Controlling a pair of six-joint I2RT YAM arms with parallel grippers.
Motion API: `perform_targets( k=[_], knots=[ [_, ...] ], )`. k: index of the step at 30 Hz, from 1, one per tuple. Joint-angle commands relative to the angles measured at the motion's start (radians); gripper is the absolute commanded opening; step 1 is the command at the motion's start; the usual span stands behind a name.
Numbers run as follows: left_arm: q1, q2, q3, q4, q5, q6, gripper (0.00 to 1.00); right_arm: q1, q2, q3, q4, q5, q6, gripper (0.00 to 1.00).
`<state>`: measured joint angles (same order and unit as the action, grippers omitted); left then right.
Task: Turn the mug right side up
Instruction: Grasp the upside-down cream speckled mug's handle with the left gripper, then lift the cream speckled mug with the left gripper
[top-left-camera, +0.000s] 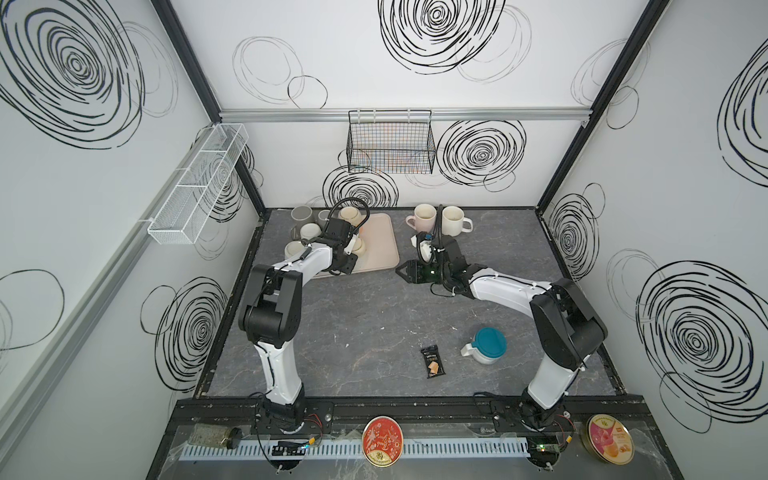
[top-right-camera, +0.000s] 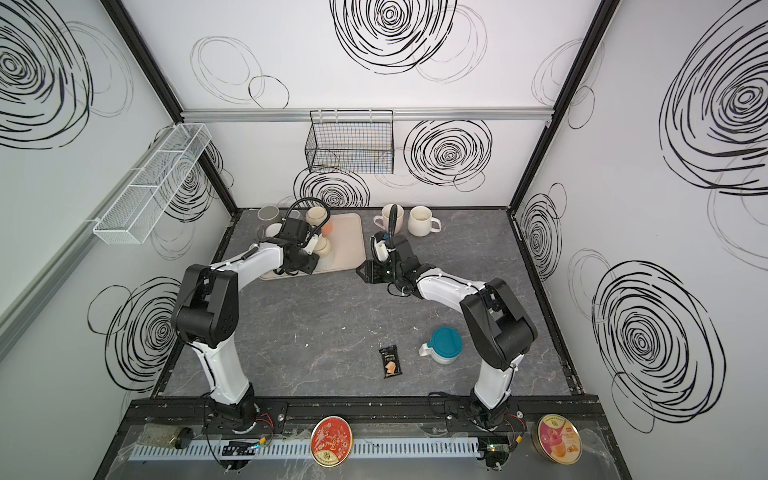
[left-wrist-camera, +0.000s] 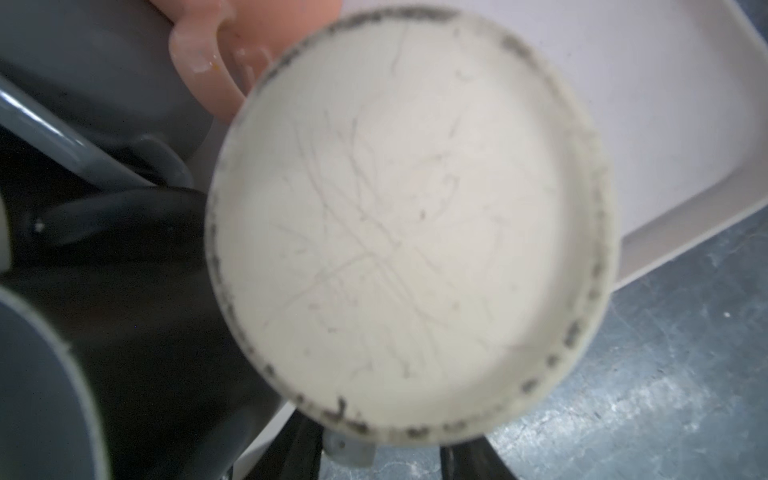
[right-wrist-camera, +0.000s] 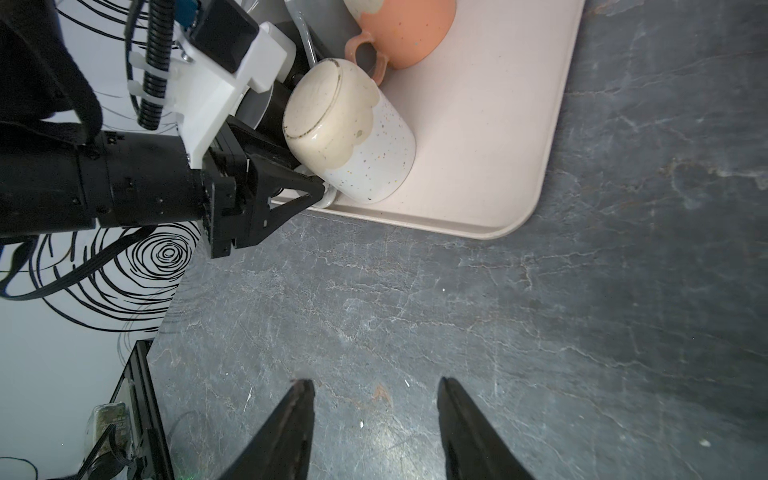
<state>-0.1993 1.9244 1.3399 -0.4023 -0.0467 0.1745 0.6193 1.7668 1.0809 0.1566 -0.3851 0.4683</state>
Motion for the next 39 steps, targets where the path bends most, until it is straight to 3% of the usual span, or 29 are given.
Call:
perform_targets(
  k=[1, 4, 9, 14, 18, 39],
  knots=[
    [0.003, 0.029, 0.045, 0.005, 0.006, -0.018, 0.42, -0.002, -0.019, 0.020, -0.024, -0.013, -0.016, 0.52],
    [0.006, 0.061, 0.084, -0.010, 0.006, -0.024, 0.31, -0.002, -0.021, 0.016, -0.023, -0.011, -0.014, 0.52],
    [0.002, 0.094, 0.120, -0.015, 0.018, -0.038, 0.26, -0.007, -0.026, 0.018, -0.025, -0.014, -0.010, 0.52],
    [-0.008, 0.099, 0.130, -0.009, 0.031, -0.050, 0.09, -0.016, -0.033, 0.009, -0.019, -0.020, -0.003, 0.52],
    [-0.020, 0.074, 0.126, 0.003, 0.038, -0.067, 0.02, -0.026, -0.044, -0.002, -0.005, -0.027, 0.015, 0.52],
    [-0.013, -0.213, -0.235, 0.584, 0.312, -0.461, 0.00, -0.074, -0.100, -0.030, 0.147, -0.122, 0.133, 0.50]
  ],
)
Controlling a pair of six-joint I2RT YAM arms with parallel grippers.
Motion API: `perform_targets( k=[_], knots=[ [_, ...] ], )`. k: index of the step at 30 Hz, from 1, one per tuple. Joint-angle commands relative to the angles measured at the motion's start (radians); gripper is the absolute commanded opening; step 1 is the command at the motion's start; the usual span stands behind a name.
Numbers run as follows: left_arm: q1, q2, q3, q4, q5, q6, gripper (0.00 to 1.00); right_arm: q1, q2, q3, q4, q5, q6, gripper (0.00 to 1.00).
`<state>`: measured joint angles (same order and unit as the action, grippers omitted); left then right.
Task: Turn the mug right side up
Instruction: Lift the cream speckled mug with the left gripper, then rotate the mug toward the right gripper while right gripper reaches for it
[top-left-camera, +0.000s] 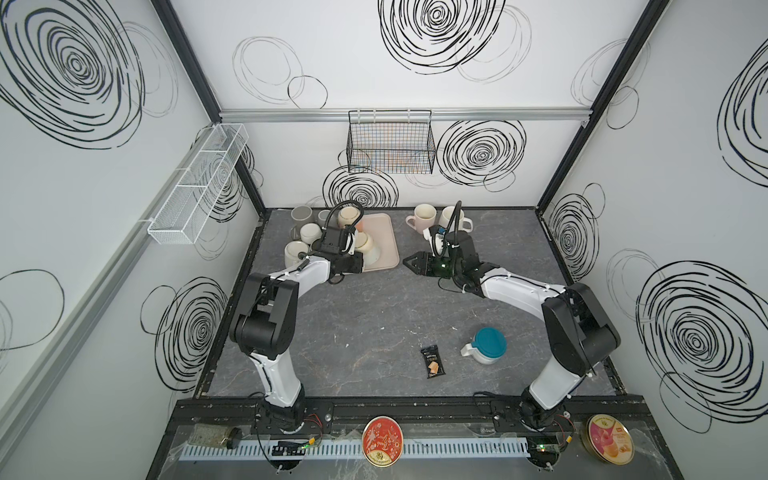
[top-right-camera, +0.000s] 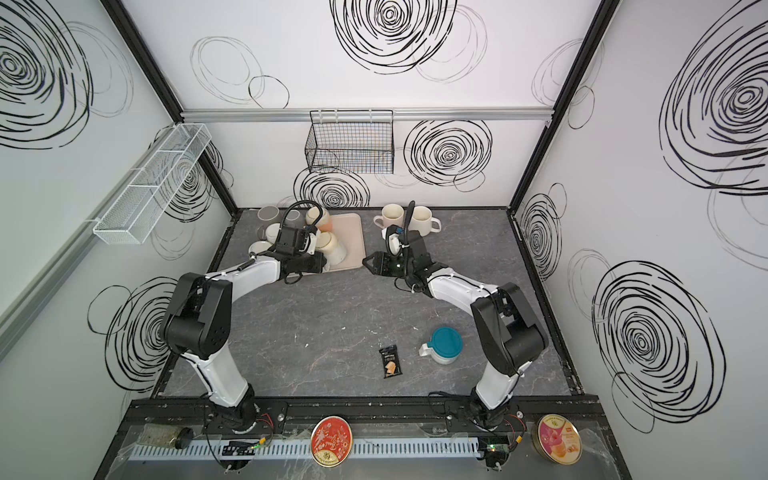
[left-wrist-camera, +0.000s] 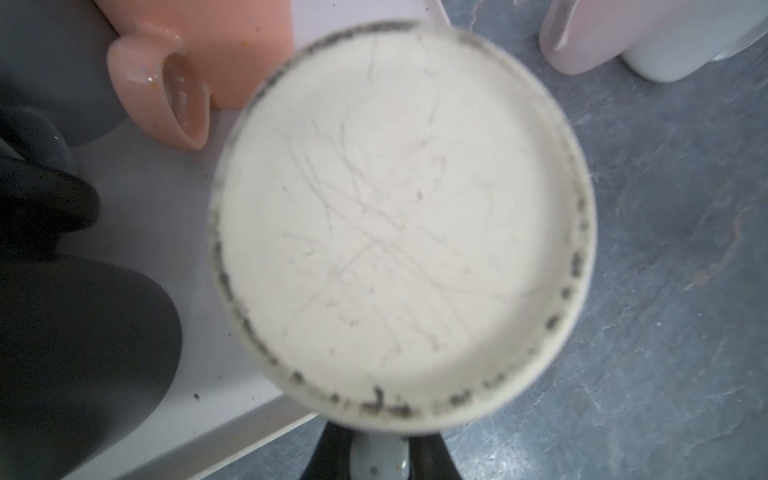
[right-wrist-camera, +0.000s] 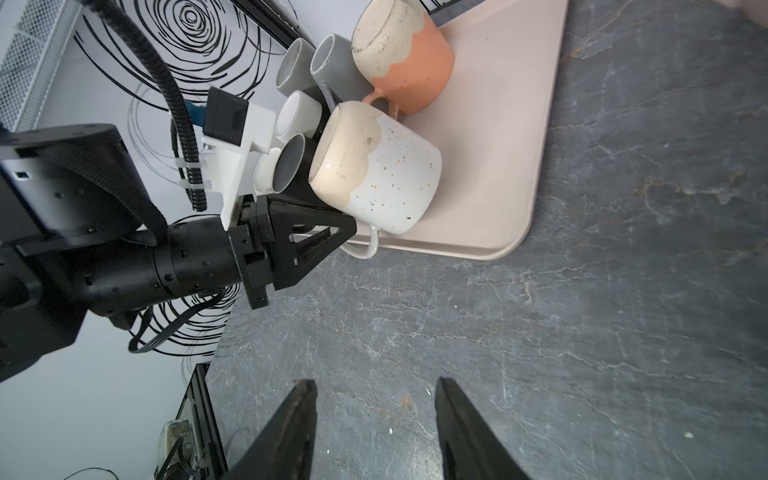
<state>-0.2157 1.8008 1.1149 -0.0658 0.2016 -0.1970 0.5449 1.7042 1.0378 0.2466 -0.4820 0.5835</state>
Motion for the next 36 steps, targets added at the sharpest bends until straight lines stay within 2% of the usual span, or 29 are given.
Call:
perform_targets(
  k=[1, 12, 16, 21, 29, 36],
  knots=[
    [0.005, -0.104, -0.024, 0.275, 0.071, -0.108, 0.00, -0.002, -0.046, 0.011, 0.065, -0.025, 0.017, 0.50],
    [0.024, -0.290, -0.195, 0.565, 0.152, -0.305, 0.00, -0.006, -0.160, -0.009, 0.122, -0.033, -0.035, 0.51],
    [0.030, -0.378, -0.265, 0.665, 0.171, -0.345, 0.00, -0.008, -0.211, -0.039, 0.172, -0.046, -0.062, 0.46],
    [0.042, -0.489, -0.332, 0.769, 0.177, -0.388, 0.00, -0.016, -0.261, -0.040, 0.198, -0.078, -0.082, 0.47],
    [0.023, -0.547, -0.403, 1.074, 0.257, -0.553, 0.00, -0.035, -0.243, -0.033, 0.401, -0.181, 0.129, 0.49],
    [-0.004, -0.524, -0.394, 1.272, 0.281, -0.697, 0.00, 0.004, -0.188, -0.035, 0.565, -0.234, 0.248, 0.60]
  ],
)
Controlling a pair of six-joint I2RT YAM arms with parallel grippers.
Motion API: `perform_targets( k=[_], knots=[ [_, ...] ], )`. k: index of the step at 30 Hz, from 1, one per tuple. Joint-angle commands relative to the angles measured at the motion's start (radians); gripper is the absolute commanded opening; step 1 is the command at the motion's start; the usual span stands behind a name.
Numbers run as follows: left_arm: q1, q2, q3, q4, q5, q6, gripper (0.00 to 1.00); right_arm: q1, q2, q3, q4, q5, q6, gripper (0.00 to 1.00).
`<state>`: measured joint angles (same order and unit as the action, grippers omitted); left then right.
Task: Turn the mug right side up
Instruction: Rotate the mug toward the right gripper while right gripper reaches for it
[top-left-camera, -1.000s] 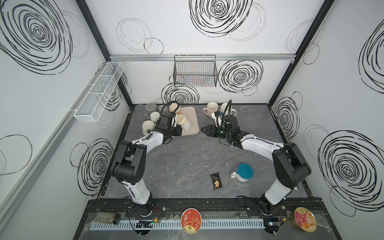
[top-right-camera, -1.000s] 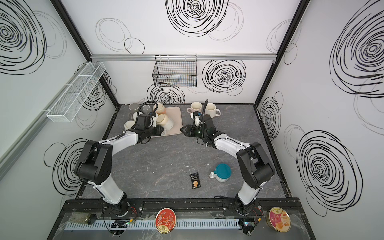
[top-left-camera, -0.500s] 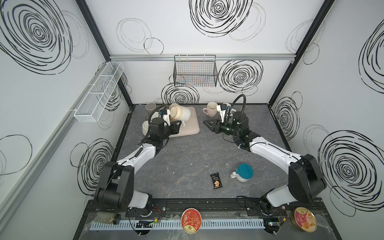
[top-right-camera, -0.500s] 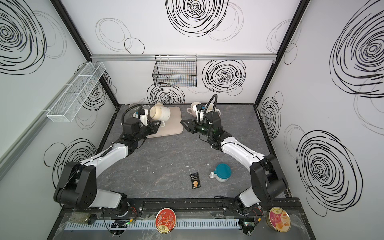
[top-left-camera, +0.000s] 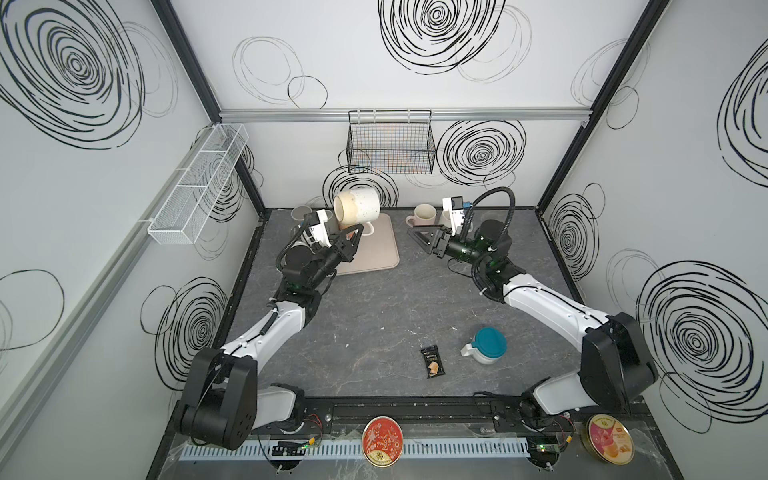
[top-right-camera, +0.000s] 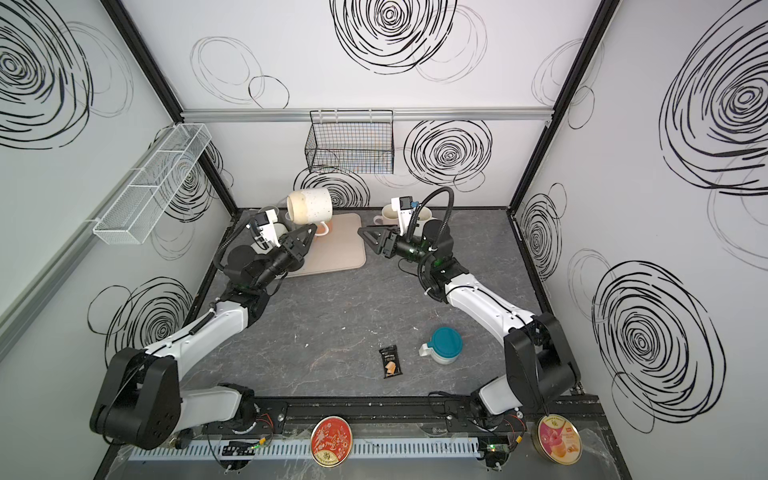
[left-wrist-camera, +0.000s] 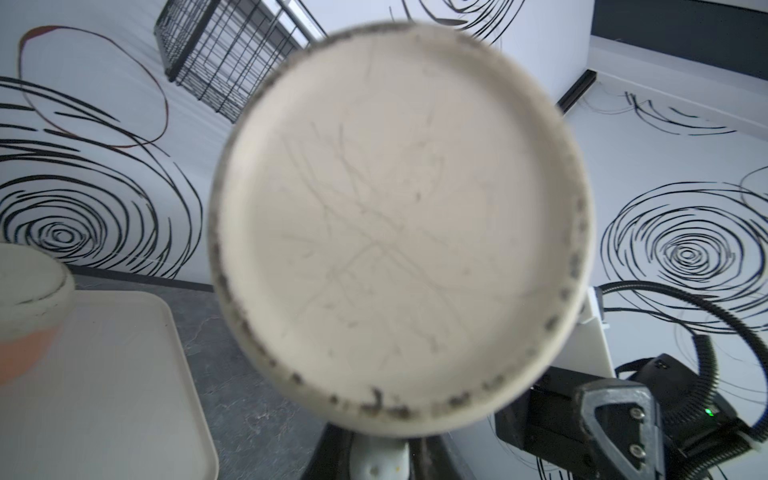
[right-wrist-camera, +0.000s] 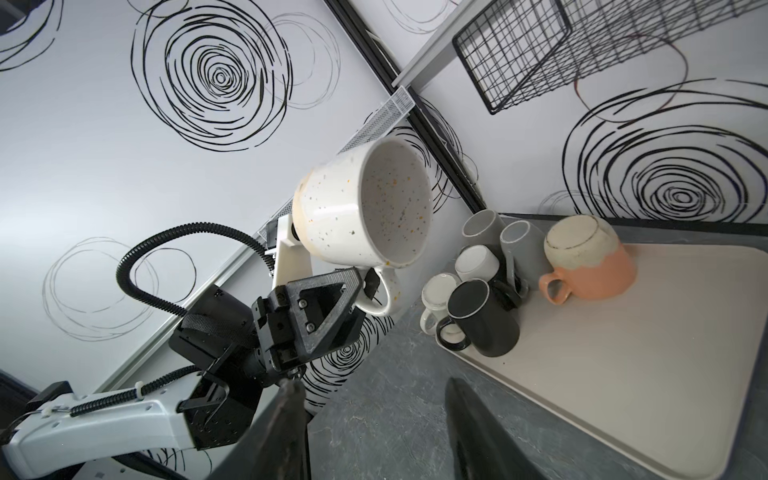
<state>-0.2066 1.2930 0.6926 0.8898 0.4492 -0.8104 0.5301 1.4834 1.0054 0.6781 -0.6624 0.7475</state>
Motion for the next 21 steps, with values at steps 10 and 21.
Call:
perform_targets(
  k=[10, 21],
  knots=[
    [-0.068, 0.003, 0.061, 0.397, 0.103, -0.163, 0.00, 0.042, 0.148, 0.115, 0.247, -0.141, 0.200, 0.58],
    [-0.094, 0.017, 0.078, 0.434, 0.139, -0.208, 0.00, 0.067, 0.220, 0.194, 0.237, -0.179, 0.186, 0.45]
  ],
)
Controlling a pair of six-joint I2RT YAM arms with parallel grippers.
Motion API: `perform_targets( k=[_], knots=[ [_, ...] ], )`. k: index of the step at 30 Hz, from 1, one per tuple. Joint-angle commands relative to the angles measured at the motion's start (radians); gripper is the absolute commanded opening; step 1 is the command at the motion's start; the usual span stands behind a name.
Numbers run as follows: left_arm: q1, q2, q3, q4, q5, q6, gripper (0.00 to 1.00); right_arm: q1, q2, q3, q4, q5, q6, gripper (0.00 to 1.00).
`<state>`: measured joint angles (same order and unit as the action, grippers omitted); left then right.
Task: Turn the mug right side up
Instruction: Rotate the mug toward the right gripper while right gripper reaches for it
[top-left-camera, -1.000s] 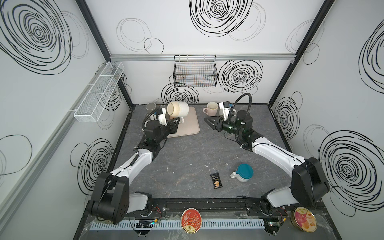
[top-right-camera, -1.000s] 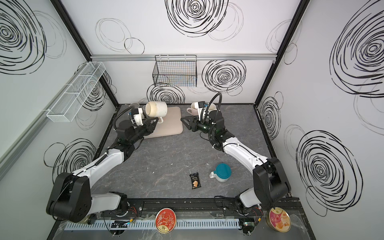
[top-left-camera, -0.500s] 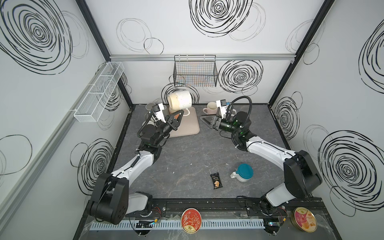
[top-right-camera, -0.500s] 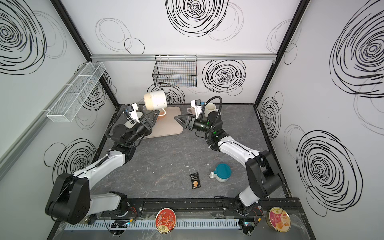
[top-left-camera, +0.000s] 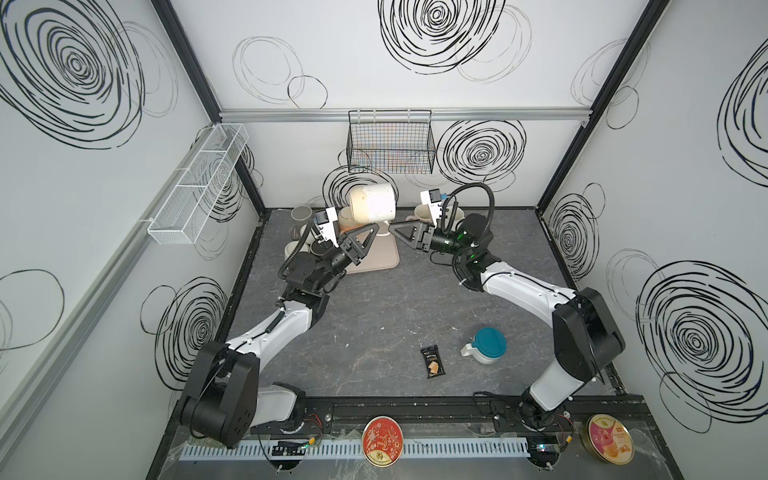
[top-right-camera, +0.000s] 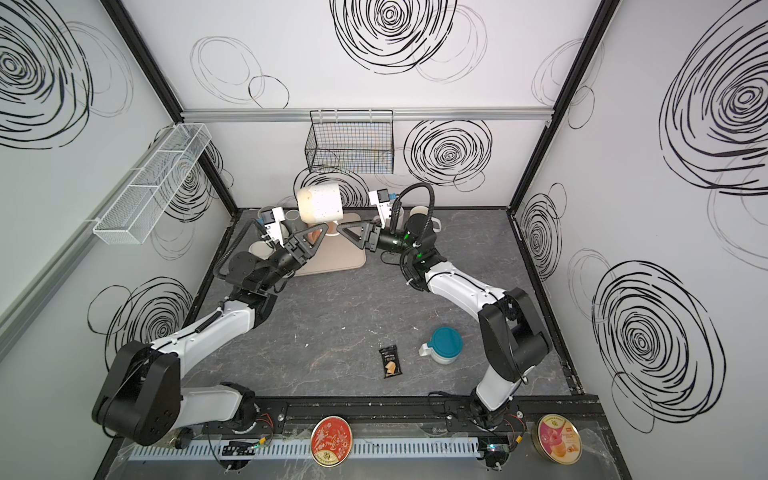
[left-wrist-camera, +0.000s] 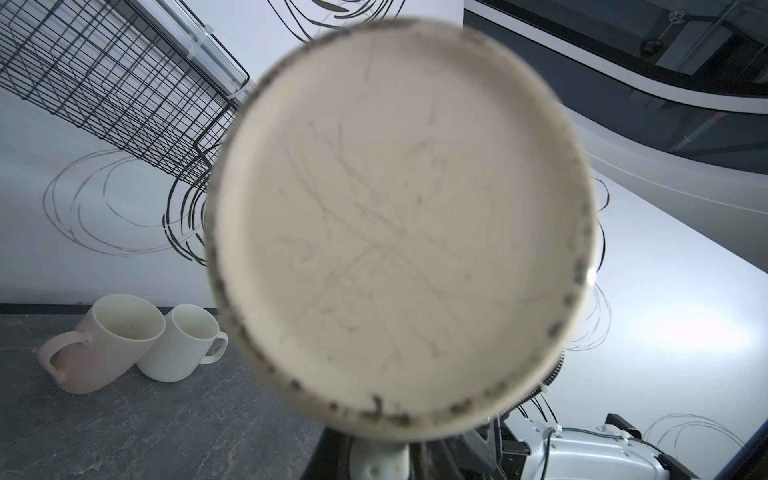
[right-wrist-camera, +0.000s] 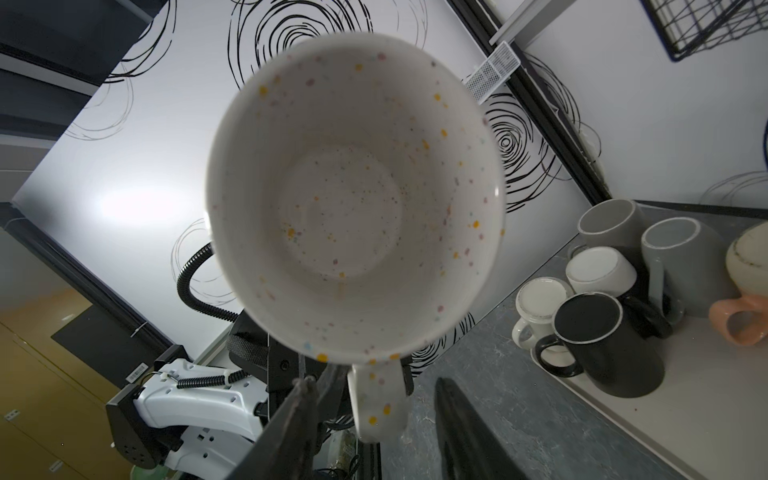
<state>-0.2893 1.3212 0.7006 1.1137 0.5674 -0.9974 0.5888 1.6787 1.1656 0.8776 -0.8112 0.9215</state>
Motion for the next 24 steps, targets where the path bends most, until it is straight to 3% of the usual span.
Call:
perform_targets(
  k=[1, 9, 14, 17, 21, 24],
  knots=[
    [-0.014, -0.010, 0.072, 0.210, 0.023, -0.024, 0.00, 0.009, 0.032, 0.040, 0.037, -0.032, 0.018, 0.43],
    [-0.025, 0.009, 0.086, 0.178, 0.058, -0.036, 0.00, 0.020, 0.065, 0.069, 0.106, -0.068, 0.048, 0.25],
    [-0.026, 0.020, 0.098, 0.131, 0.081, -0.035, 0.00, 0.019, 0.061, 0.071, 0.109, -0.080, 0.033, 0.01],
    [-0.025, 0.019, 0.104, 0.090, 0.093, -0.016, 0.00, 0.019, 0.055, 0.074, 0.093, -0.082, 0.015, 0.00],
    [-0.025, 0.010, 0.100, 0.042, 0.100, 0.009, 0.28, 0.016, 0.047, 0.074, 0.082, -0.076, 0.001, 0.00],
    [-0.026, 0.015, 0.090, 0.049, 0.106, -0.001, 0.31, 0.014, 0.042, 0.074, 0.081, -0.069, -0.011, 0.00]
  ],
)
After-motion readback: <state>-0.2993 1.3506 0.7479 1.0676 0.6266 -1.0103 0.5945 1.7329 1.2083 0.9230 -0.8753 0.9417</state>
